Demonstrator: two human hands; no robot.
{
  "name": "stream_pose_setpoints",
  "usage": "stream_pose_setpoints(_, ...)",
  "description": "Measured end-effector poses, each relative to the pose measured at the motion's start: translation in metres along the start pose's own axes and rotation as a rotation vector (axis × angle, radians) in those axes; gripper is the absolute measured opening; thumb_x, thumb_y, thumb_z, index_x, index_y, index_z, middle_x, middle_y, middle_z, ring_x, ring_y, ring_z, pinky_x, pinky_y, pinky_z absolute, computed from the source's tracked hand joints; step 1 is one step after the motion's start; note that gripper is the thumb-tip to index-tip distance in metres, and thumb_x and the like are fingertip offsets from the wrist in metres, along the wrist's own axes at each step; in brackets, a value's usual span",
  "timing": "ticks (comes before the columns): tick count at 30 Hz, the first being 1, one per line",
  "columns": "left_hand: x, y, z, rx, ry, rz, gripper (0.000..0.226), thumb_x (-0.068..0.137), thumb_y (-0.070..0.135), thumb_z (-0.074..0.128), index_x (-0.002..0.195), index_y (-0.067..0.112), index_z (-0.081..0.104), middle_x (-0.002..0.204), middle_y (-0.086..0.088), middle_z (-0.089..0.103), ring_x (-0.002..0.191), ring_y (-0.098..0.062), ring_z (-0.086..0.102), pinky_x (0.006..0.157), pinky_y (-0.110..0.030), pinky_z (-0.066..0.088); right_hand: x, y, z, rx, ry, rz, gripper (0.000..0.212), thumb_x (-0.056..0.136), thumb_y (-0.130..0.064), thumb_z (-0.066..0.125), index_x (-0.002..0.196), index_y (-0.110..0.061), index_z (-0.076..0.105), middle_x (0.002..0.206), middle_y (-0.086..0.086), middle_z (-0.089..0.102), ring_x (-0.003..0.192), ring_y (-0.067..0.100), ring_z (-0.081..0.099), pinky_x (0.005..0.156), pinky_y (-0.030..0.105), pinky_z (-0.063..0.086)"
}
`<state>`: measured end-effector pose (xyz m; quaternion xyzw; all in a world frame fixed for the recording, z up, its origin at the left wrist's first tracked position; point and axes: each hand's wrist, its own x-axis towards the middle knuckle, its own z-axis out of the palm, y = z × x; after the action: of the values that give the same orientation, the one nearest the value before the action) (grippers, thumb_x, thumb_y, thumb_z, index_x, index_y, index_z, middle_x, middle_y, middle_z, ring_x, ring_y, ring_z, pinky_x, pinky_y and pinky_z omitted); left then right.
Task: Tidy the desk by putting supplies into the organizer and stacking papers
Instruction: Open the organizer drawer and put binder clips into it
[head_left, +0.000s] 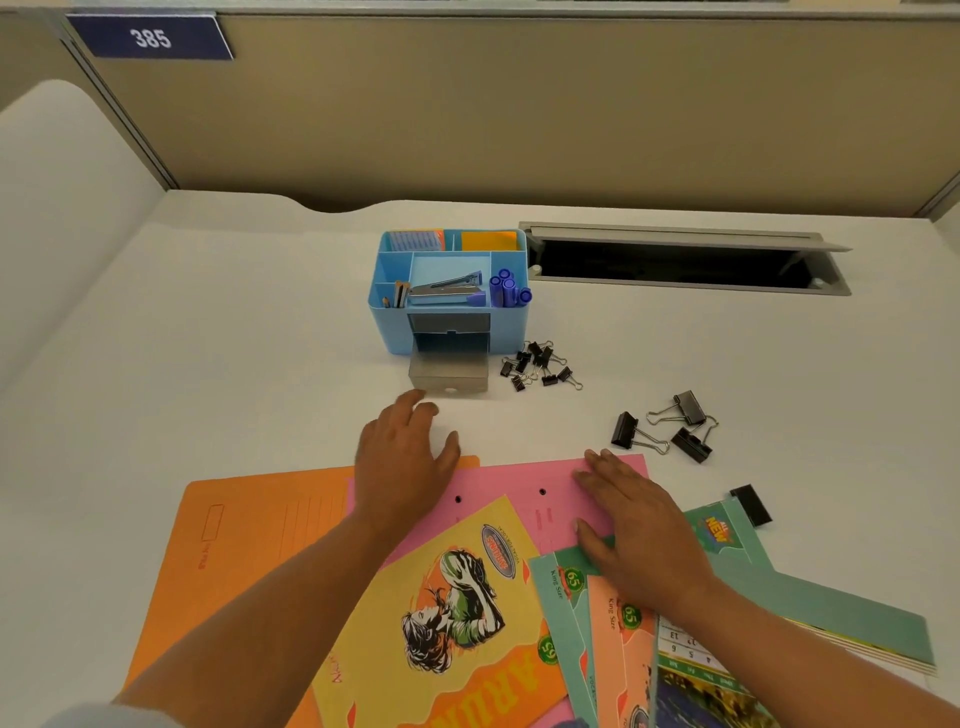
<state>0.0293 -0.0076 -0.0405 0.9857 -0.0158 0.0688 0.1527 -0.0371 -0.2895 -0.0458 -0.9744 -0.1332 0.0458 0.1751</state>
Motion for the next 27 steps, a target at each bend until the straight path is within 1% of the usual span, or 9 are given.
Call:
stream_pose_setpoints(3,-0.008,-0.022,0.003,0.063,0.000,-0.039,0.055,0.089,0.054,0.047,0.128,0.016,0.056,0.145,-0.003,0.048,0.131,-0.023,0.045,0.107,-0.043,0.036,0.016,-0.002,-0.014,0.079,0.040,0.044,0.056,0.088,-0.051,0.050,0.140,-0.030,0.045,0.152,-0.012,0.034,0.139,0.011,0.032,0.113,0.031,0.023)
stream_pose_setpoints(6,-0.011,-0.037,0.007,0.046,-0.054,-0.069,0.071,0.088,0.065,0.034,0.137,0.016,0.048,0.151,-0.004,0.041,0.142,-0.023,0.034,0.114,-0.045,0.028,0.047,-0.006,-0.027,0.100,0.129,0.057,0.047,0.088,-0.042,0.058,0.132,-0.025,0.054,0.135,-0.006,0.054,0.125,0.017,0.048,0.107,0.036,0.031)
stream_pose_setpoints(8,-0.014,-0.042,0.010,0.041,-0.079,-0.070,0.076,0.088,0.068,0.027,0.141,0.016,0.045,0.155,-0.003,0.037,0.146,-0.022,0.026,0.118,-0.044,0.022,0.070,-0.007,-0.033,0.107,0.119,0.072,0.041,0.089,-0.035,0.061,0.129,-0.023,0.057,0.129,-0.002,0.057,0.120,0.020,0.051,0.105,0.036,0.034)
stream_pose_setpoints(12,-0.017,-0.043,0.014,0.038,-0.062,-0.077,0.073,0.090,0.066,0.027,0.141,0.016,0.045,0.155,-0.002,0.037,0.145,-0.021,0.027,0.119,-0.043,0.022,0.111,-0.006,-0.041,0.135,0.052,0.093,0.035,0.090,-0.024,0.062,0.125,-0.021,0.060,0.125,0.001,0.057,0.114,0.021,0.054,0.096,0.031,0.041)
stream_pose_setpoints(15,-0.018,-0.042,0.014,0.037,-0.059,-0.085,0.071,0.091,0.065,0.029,0.141,0.017,0.045,0.154,-0.002,0.037,0.145,-0.020,0.027,0.119,-0.042,0.022,0.135,-0.005,-0.044,0.098,0.031,0.112,0.036,0.091,-0.020,0.062,0.126,-0.019,0.060,0.126,0.005,0.056,0.114,0.023,0.054,0.094,0.030,0.041)
stream_pose_setpoints(18,-0.018,-0.042,0.014,0.025,-0.060,-0.095,0.072,0.091,0.066,0.028,0.142,0.018,0.045,0.155,-0.001,0.037,0.146,-0.020,0.026,0.119,-0.042,0.021,0.153,-0.004,-0.044,0.059,0.009,0.141,0.037,0.091,-0.017,0.060,0.128,-0.019,0.060,0.127,0.006,0.055,0.114,0.026,0.054,0.093,0.032,0.043)
stream_pose_setpoints(21,-0.018,-0.041,0.014,0.023,-0.063,-0.100,0.074,0.090,0.068,0.025,0.142,0.018,0.044,0.155,0.000,0.035,0.146,-0.019,0.025,0.120,-0.041,0.019,0.163,-0.001,-0.040,0.017,0.006,0.180,0.037,0.090,-0.019,0.060,0.127,-0.018,0.060,0.119,0.009,0.058,0.107,0.028,0.056,0.085,0.034,0.046)
stream_pose_setpoints(24,-0.017,-0.041,0.013,0.016,-0.064,-0.103,0.074,0.090,0.068,0.025,0.143,0.019,0.044,0.156,0.000,0.035,0.146,-0.018,0.024,0.120,-0.040,0.018,0.168,0.002,-0.038,-0.011,-0.004,0.203,0.029,0.090,-0.021,0.059,0.118,-0.019,0.066,0.107,0.008,0.061,0.099,0.027,0.058,0.076,0.031,0.046)
stream_pose_setpoints(27,-0.017,-0.042,0.014,0.013,-0.062,-0.106,0.074,0.090,0.068,0.026,0.143,0.019,0.044,0.156,0.001,0.035,0.147,-0.017,0.024,0.120,-0.040,0.018,0.170,0.003,-0.039,-0.028,-0.025,0.212,0.021,0.088,-0.020,0.060,0.107,-0.018,0.070,0.102,0.007,0.063,0.092,0.024,0.058,0.072,0.030,0.046)
